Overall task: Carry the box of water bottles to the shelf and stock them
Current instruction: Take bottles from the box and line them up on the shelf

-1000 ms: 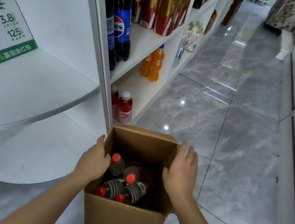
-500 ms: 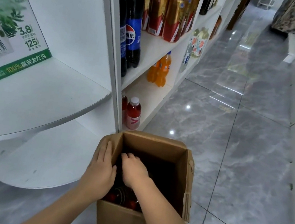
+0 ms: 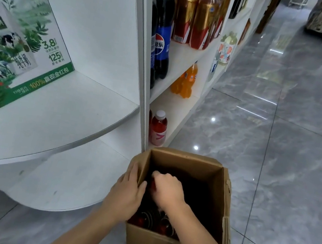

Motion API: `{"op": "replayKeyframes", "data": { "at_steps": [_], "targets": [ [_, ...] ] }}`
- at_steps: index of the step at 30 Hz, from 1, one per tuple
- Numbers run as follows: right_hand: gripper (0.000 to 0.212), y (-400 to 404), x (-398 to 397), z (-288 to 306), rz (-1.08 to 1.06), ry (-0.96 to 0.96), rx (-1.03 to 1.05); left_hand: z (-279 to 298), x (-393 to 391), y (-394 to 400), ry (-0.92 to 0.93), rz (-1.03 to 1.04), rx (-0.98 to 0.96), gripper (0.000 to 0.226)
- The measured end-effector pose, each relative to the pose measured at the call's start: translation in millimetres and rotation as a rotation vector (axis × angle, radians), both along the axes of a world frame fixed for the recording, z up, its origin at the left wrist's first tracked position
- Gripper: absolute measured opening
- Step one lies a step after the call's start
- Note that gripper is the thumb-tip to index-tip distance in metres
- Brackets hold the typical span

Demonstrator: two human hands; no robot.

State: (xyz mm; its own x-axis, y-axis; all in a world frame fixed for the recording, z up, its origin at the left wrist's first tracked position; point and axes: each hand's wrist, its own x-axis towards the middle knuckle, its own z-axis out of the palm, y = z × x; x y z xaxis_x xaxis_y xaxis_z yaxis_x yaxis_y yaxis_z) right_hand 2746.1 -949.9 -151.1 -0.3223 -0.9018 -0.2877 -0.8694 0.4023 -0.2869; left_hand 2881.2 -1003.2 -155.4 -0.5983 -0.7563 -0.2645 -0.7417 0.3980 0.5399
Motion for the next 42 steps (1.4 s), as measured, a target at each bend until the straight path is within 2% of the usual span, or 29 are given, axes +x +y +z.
{"op": "replayKeyframes", "data": {
  "at_steps": [2, 4, 5, 8, 10, 12, 14, 16, 18, 20, 22, 24, 25, 27, 29, 32, 36, 38, 40, 42],
  "targets": [
    [0.035, 7.8, -1.7, 22.9, -0.056, -0.030, -0.104, 15.5, -0.7, -0.9, 0.095, 0.019, -0.045, 0.058],
    [0.037, 14.7, -6.8, 49.1, -0.095, -0.052, -0.225, 40.6, -1.3, -0.6, 0.271, 0.065, -0.060, 0.040],
    [0.038, 18.0, -9.2, 61.7, -0.104, -0.052, -0.286, 51.3, -0.6, -2.1, 0.365, 0.112, -0.005, 0.032],
    [0.039, 30.1, -16.9, 101.2, -0.156, -0.070, -0.484, 81.1, 0.3, -5.0, 0.624, 0.224, 0.232, 0.033],
    [0.040, 41.1, -19.9, 124.7, -0.235, -0.113, -0.628, 101.2, -6.1, 2.5, 0.730, 0.240, 0.409, 0.033],
    [0.039, 51.3, -20.7, 145.9, -0.297, -0.166, -0.823, 112.1, -13.6, 14.8, 0.740, 0.221, 0.533, 0.034],
    [0.033, 59.7, -20.7, 164.2, -0.311, -0.184, -0.995, 112.6, -20.5, 26.2, 0.661, 0.201, 0.600, 0.044],
    [0.027, 65.7, -20.0, 179.7, -0.305, -0.191, -1.092, 108.1, -22.8, 30.9, 0.570, 0.300, 0.755, 0.036],
    [0.025, 70.3, -18.3, 192.3, -0.325, -0.229, -1.133, 102.7, -21.1, 31.6, 0.564, 0.374, 0.914, 0.034],
    [0.025, 73.5, -14.6, 201.0, -0.338, -0.253, -1.143, 105.7, -21.9, 35.4, 0.649, 0.405, 1.006, 0.032],
    [0.028, 74.4, -8.7, 203.2, -0.346, -0.336, -1.120, 114.6, -23.2, 40.6, 0.717, 0.411, 1.051, 0.041],
    [0.042, 75.7, -4.5, 204.8, -0.306, -0.509, -1.057, 126.2, -26.7, 46.5, 0.782, 0.404, 1.091, 0.050],
    [0.058, 77.3, -2.4, 204.9, -0.251, -0.587, -0.987, 130.8, -28.1, 50.3, 0.817, 0.368, 1.116, 0.051],
    [0.097, 79.7, 5.3, 204.9, -0.135, -0.659, -0.811, 147.3, -29.5, 59.2, 0.900, 0.295, 1.103, 0.047],
    [0.114, 79.6, 16.8, 204.8, -0.081, -0.643, -0.748, 166.1, -27.0, 63.7, 0.974, 0.272, 1.076, 0.041],
    [0.112, 75.2, 27.3, 207.8, -0.088, -0.635, -0.854, 192.5, -20.5, 57.6, 1.003, 0.266, 1.050, 0.043],
    [0.114, 63.3, 33.9, 241.6, -0.097, -0.719, -0.981, 242.7, -6.2, 44.7, 1.012, 0.229, 0.912, 0.051],
    [0.116, 59.6, 37.6, 265.8, -0.083, -0.710, -1.095, 264.6, -0.6, 44.0, 1.035, 0.181, 0.744, 0.053],
    [0.117, 57.5, 42.1, 296.6, -0.067, -0.712, -1.189, 291.6, 8.7, 45.3, 1.016, 0.124, 0.477, 0.041],
    [0.115, 57.3, 43.0, 329.7, -0.026, -0.728, -1.271, 318.0, 19.6, 46.2, 1.024, -0.003, 0.220, 0.045]
  ]
}}
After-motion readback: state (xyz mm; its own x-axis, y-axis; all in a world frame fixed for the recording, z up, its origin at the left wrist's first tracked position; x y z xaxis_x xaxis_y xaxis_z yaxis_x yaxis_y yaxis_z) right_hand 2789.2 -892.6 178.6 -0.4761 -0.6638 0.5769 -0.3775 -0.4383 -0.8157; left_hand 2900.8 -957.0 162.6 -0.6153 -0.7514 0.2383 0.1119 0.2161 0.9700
